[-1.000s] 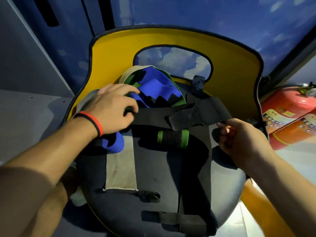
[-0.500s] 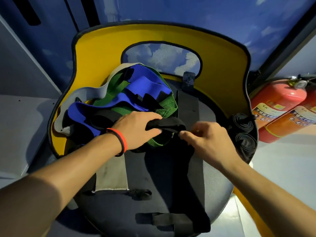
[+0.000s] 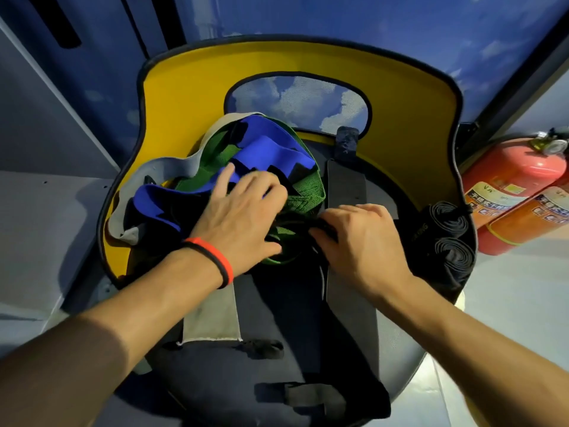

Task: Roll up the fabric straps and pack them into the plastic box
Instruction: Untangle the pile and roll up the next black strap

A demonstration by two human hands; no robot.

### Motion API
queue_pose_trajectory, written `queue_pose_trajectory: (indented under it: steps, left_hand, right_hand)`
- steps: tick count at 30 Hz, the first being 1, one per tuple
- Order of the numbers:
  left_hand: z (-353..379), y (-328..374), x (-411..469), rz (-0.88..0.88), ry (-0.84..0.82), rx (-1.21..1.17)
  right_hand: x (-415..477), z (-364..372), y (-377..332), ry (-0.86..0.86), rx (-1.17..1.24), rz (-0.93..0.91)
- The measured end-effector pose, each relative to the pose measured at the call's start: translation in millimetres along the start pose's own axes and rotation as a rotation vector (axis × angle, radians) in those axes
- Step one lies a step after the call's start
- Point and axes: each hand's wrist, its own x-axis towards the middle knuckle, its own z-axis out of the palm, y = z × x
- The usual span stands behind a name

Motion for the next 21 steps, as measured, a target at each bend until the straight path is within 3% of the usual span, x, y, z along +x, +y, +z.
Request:
queue_pose_trajectory:
  steps: [5,8,11,13,17,21]
  left_hand:
    - [-12.5,-29.7,-7.6,-0.126,0.107,0.159]
    - [-12.8,-46.9,-9.7,-0.22,0.104,0.168]
    - [-10.7,-58.7,-10.3,-0.317,0.088,0.122]
    - [-8.4,-64.4,-10.8,-0.357,0.077,0.123]
    - [-6.3,-74.9,-13.1,-0.404,0.03,0.158]
    - [-6.3,-88.6,-14.5,-0.44,0.0,0.191]
  right_hand:
    - [3.6,-29.2,21.0,-0.035,0.566,0.499]
    - [1.0,-47.2,30.5,-0.067,0.96,0.661]
    - [-5.6,-59.1,29.7,-0.133,1.184,0.748]
    - [-7.4,-60.9,29.5,-0.148,1.237,0.785]
    - [-4.9,-65.2,38.5,-0.002,1.241,0.896]
    - [-7.3,-67.0,45.7,-0.005,1.178,0.912]
